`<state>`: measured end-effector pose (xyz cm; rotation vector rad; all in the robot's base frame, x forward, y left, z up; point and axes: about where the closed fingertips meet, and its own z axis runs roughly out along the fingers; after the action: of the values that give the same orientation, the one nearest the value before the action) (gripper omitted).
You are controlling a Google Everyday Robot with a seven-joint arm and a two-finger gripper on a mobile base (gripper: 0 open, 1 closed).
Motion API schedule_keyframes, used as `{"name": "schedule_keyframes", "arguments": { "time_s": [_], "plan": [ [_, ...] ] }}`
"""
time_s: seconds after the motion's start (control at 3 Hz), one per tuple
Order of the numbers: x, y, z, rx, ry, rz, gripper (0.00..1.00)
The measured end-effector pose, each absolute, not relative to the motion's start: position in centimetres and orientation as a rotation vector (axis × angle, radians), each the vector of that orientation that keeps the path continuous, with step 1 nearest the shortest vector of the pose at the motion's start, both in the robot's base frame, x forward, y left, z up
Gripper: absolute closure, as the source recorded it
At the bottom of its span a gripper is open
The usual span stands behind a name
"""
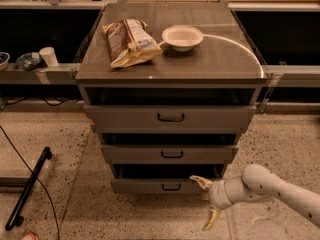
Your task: Open bottom drawer
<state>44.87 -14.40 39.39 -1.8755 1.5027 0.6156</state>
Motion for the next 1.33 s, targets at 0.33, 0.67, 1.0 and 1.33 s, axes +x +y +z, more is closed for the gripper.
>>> {"name": "schedule_keyframes", "arguments": {
  "time_s": [0.33, 0.67, 1.0, 1.33],
  "plan": [
    [45.8, -14.4, 37.6, -1.853, 1.494, 0.601, 0.0],
    [47.6, -14.7, 34.9, -1.825, 1.545, 0.585, 0.0],
    [49.4, -15.7, 31.5, -1.771, 1.597, 0.628, 0.0],
    [49.4, -15.7, 31.5, -1.77, 1.596, 0.63, 0.0]
  ]
}}
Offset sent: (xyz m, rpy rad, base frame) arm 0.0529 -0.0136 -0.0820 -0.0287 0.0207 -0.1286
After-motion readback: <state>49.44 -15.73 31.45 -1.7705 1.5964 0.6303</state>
